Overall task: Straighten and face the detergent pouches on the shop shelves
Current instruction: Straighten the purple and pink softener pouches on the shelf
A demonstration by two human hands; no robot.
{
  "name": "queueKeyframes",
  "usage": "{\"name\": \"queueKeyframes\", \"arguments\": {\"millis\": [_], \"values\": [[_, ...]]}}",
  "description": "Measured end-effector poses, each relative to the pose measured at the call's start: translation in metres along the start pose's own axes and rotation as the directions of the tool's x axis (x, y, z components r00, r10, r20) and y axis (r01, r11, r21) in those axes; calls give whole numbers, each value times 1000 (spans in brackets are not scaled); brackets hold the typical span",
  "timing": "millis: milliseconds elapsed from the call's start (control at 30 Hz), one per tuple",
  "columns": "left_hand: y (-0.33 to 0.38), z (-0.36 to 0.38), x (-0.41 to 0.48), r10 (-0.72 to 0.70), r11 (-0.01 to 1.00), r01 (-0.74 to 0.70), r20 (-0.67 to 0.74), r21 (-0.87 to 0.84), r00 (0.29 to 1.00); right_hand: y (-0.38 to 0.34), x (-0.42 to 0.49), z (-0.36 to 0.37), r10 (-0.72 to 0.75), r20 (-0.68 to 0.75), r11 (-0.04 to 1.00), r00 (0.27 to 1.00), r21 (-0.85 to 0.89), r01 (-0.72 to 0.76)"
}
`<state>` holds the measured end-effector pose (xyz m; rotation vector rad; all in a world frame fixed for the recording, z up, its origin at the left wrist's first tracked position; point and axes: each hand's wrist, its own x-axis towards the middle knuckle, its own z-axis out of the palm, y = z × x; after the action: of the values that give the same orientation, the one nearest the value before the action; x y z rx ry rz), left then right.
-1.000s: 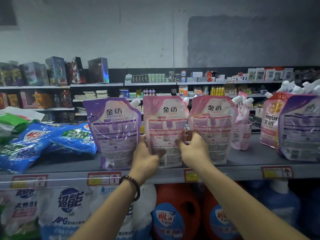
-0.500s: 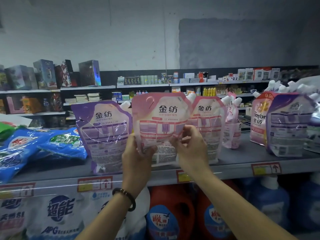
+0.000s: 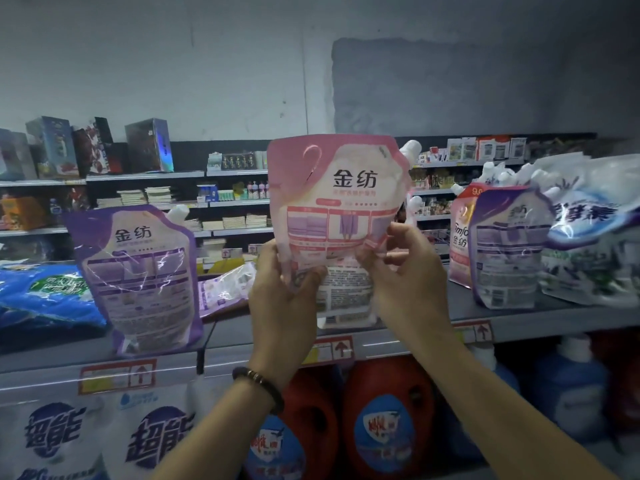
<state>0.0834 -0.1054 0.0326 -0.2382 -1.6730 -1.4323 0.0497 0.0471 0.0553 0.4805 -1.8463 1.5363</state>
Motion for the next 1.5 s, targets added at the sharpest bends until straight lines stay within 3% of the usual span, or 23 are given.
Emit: {"name": "queueKeyframes", "arguments": {"millis": [133, 700, 1200, 1500], "values": [[2, 42, -5, -9, 1000, 9, 23, -19, 1000, 19, 15, -33, 10, -42, 1000, 999, -26, -11], [-22, 166, -21, -51, 966, 58, -34, 252, 998, 106, 62, -113, 38, -12, 998, 999, -46, -38], [-57, 194, -19, -160, 913, 145, 8, 381, 987, 163, 78, -111, 215, 37, 964, 976, -167, -206], [-66, 204, -10, -245, 906, 211, 48, 366, 968, 171, 85, -112, 203, 52, 944, 978, -276, -181]]}}
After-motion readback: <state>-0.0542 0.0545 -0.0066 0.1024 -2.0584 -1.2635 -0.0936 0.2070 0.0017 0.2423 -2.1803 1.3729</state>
